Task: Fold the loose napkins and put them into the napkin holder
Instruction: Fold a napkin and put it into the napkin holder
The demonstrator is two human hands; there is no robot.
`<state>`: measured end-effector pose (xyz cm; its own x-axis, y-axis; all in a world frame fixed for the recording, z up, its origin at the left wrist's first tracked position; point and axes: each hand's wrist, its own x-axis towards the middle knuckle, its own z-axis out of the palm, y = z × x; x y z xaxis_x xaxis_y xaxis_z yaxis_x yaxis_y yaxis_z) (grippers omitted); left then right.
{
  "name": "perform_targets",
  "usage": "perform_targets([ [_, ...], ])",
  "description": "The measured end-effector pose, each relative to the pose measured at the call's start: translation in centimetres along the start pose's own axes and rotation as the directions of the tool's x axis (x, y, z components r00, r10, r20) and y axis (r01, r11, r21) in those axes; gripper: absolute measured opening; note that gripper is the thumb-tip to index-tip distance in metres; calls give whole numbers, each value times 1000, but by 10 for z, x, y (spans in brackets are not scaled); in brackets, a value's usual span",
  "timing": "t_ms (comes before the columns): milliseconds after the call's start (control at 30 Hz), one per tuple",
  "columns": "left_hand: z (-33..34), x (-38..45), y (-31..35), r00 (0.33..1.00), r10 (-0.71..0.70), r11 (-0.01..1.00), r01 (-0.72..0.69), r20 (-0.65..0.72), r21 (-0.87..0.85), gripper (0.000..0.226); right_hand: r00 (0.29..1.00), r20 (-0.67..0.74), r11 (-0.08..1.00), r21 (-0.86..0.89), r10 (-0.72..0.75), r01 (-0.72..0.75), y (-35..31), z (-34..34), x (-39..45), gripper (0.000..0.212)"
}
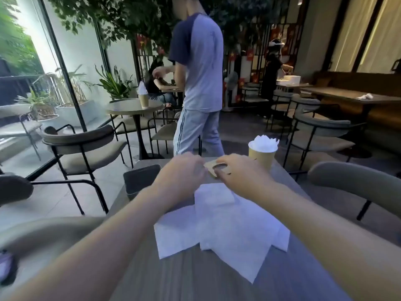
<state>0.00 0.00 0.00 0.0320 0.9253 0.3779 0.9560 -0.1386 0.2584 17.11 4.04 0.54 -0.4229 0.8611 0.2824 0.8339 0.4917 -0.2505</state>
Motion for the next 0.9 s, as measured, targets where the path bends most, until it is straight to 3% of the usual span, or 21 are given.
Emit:
perform_targets([
  [100,33,-16,-6,994,-96,993,100,59,-70,27,996,89,999,41,25,-29,13,22,-8,29],
  [233,82,-33,-21,981,-157,986,162,118,-39,31,982,174,994,66,74,-87,29,61,-10,33],
  [367,108,-40,-32,977,-212,977,212,38,2,31,993,98,997,40,65,-69,38,93,-16,29],
  [633,118,-42,-34,972,-217,973,209,-84,-103,16,992,-127,998,55,11,-4,43,115,-25,19],
  [900,109,-40,-33,941,-221,961,165,-256,-224,8,977,-212,985,164,-14,50,44,116,-24,15],
])
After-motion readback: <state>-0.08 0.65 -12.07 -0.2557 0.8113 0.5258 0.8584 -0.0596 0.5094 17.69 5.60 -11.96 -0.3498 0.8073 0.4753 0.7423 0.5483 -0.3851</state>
